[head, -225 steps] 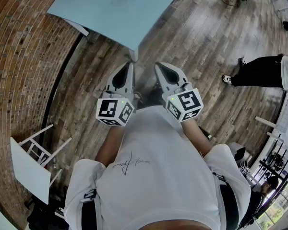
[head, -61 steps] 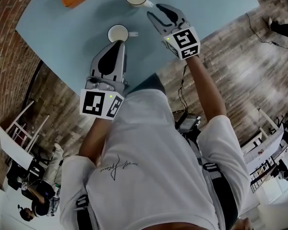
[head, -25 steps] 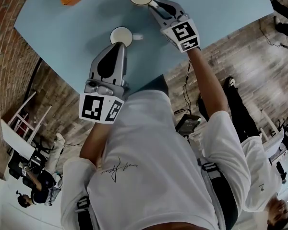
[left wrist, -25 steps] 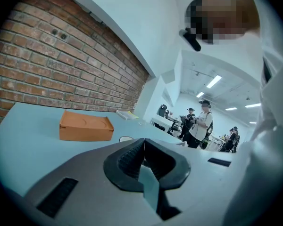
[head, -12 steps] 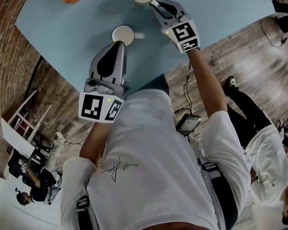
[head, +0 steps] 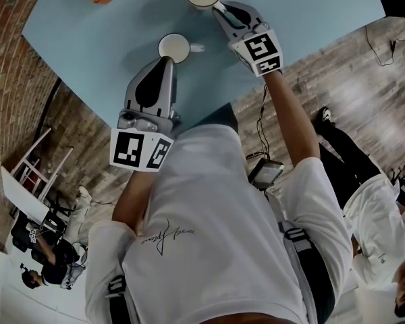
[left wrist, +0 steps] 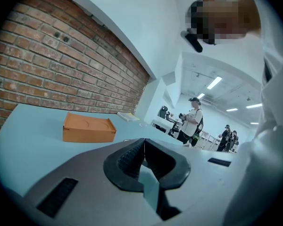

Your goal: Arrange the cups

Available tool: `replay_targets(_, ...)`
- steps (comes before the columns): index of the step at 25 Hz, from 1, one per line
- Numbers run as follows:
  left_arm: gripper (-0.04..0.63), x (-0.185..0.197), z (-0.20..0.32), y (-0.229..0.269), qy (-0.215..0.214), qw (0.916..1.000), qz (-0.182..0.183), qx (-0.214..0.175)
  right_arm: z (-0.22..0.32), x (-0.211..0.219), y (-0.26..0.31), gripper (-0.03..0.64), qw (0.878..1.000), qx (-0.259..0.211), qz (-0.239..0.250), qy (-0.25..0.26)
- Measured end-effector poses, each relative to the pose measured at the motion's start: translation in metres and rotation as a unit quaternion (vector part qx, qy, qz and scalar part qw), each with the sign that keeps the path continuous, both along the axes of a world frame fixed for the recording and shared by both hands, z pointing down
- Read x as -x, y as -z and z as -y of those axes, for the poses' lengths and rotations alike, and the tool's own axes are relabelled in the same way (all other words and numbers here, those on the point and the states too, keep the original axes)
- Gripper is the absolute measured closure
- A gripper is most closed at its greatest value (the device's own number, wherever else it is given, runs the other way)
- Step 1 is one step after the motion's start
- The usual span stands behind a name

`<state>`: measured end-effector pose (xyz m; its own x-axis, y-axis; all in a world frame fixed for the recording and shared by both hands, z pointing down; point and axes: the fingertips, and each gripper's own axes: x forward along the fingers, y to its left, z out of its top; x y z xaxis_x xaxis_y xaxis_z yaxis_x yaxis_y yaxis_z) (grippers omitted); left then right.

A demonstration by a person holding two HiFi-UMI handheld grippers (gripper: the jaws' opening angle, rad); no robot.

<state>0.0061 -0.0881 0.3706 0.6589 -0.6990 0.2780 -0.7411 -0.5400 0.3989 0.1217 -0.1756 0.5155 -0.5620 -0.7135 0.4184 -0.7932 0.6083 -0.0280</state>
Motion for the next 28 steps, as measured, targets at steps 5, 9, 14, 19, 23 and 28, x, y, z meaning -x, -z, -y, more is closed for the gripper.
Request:
replay_targets(5,0.586,0.002,0.0,0.001,0.0,1.0,-0.003,-0.003,-0.005,-0.001,0.0,0.551,1.0,0.006,0.005,-0.005)
replay_targets(9,0.586,0.004,0.0,0.001,0.001,1.0,-0.005,-0.005,-0.007,-0.003,0.004,0.551,1.0,0.005,0.008,-0.01)
replay_targets(14,0.586,0.006,-0.003,0.003,0.002,0.9999,-0.009,-0.008,-0.01,-0.003,0.012,0.551,1.0,0.002,0.01,-0.012)
replay_targets(19,0.586,0.01,-0.002,0.007,0.006,0.9998,-0.016,-0.013,-0.009,0.0,0.023,0.551,1.0,-0.002,0.01,-0.01)
replay_targets(23,0.586,0.013,-0.001,0.011,0.01,0.9995,-0.023,-0.019,-0.009,0.004,0.033,0.551,1.0,-0.006,0.009,-0.006)
replay_targets(28,0.586,0.018,-0.002,0.017,0.014,0.9991,-0.028,-0.028,-0.011,0.012,0.048,0.551,1.0,-0.009,0.021,-0.006)
